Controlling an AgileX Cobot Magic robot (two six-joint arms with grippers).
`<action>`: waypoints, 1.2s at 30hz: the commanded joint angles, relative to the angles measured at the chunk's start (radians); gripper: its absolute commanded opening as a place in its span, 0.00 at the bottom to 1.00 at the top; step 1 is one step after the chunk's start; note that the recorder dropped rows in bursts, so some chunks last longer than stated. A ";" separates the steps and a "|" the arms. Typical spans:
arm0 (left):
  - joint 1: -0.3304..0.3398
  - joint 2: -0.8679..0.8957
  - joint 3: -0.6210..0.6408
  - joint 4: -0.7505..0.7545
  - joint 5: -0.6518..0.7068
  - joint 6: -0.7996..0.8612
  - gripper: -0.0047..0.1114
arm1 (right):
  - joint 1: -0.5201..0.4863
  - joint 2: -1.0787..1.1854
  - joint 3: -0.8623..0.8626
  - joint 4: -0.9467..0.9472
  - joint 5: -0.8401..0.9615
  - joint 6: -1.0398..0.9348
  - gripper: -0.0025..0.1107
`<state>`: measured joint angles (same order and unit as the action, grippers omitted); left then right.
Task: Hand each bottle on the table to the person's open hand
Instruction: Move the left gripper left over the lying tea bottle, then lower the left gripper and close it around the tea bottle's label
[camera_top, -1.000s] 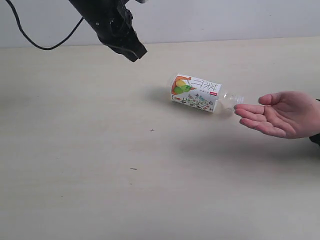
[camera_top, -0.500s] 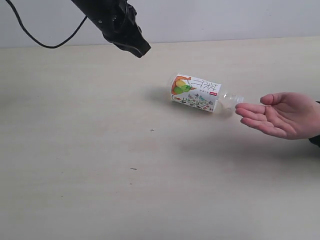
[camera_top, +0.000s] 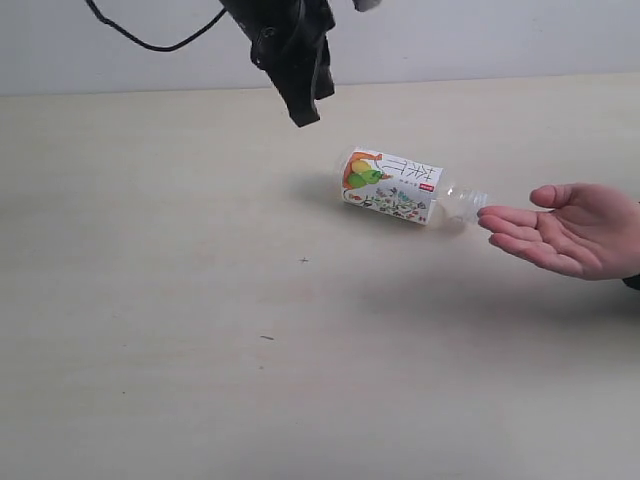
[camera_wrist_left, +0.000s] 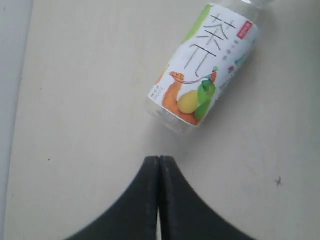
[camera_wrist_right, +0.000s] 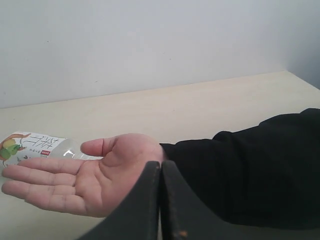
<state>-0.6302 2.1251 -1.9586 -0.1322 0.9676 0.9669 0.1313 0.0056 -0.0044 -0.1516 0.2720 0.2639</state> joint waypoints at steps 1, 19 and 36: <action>-0.050 0.047 -0.087 0.061 0.253 0.236 0.04 | 0.002 -0.006 0.004 -0.004 -0.008 0.000 0.02; -0.057 0.134 -0.102 0.067 0.020 0.230 0.80 | 0.002 -0.006 0.004 -0.004 -0.008 0.000 0.02; -0.122 0.283 -0.102 0.023 -0.216 0.334 0.80 | 0.002 -0.006 0.004 -0.004 -0.008 0.000 0.02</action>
<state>-0.7486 2.3937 -2.0550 -0.1005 0.7851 1.2974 0.1313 0.0056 -0.0044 -0.1516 0.2720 0.2639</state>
